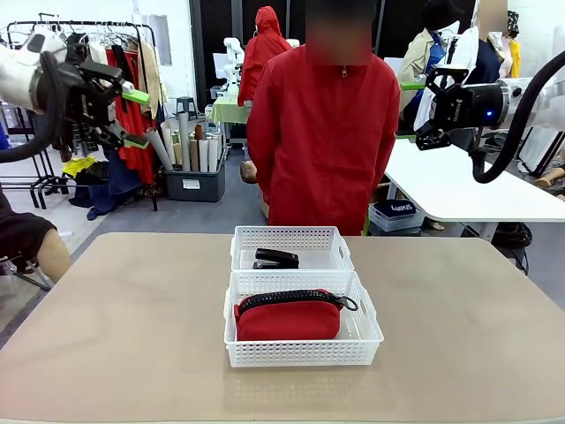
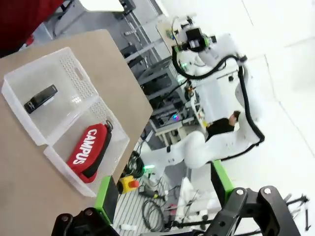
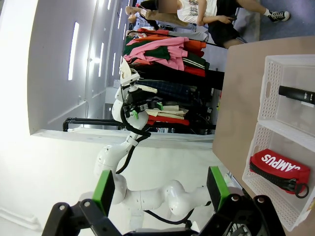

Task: Distribute items into two baskets.
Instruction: Place the picked Stapler into the Organizing basket as instructed by the person.

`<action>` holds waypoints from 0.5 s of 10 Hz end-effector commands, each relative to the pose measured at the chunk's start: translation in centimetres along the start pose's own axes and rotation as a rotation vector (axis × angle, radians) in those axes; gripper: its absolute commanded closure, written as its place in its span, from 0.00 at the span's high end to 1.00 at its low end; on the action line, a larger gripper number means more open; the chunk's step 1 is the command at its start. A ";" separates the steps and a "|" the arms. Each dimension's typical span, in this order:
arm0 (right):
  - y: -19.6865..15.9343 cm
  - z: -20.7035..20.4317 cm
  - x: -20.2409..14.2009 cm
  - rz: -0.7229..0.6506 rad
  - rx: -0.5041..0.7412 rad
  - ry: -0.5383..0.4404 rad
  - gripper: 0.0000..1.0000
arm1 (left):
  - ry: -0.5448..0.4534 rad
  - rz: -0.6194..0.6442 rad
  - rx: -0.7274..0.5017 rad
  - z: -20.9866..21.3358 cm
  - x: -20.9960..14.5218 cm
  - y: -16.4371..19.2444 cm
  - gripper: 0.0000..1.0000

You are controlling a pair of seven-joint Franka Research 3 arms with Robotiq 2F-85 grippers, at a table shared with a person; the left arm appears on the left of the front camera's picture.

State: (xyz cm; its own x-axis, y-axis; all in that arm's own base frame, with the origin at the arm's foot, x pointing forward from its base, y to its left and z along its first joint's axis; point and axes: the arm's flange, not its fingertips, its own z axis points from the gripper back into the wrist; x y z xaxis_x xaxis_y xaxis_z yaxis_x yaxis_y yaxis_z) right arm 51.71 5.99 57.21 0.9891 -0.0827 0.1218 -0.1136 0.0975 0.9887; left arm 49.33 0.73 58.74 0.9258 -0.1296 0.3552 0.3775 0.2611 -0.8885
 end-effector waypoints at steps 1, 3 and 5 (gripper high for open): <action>0.2 -0.1 0.1 0.004 -0.002 -0.007 1.00 | -0.071 0.061 -0.052 -2.7 0.6 -0.2 1.00; 0.2 -0.1 0.1 0.004 -0.002 -0.007 1.00 | -0.143 0.081 -0.111 -4.8 0.7 0.5 1.00; 0.2 -0.1 0.1 0.004 -0.002 -0.007 1.00 | -0.140 0.100 -0.147 -5.5 0.6 0.7 1.00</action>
State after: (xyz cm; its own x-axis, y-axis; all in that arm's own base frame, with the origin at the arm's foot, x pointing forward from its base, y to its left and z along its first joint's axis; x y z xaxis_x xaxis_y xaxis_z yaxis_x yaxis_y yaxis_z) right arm 51.71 6.00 57.22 0.9891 -0.0826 0.1219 -0.1137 0.0975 0.9887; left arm 50.80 -4.45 56.73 0.9541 0.0042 0.2994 0.2956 0.1469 -0.9439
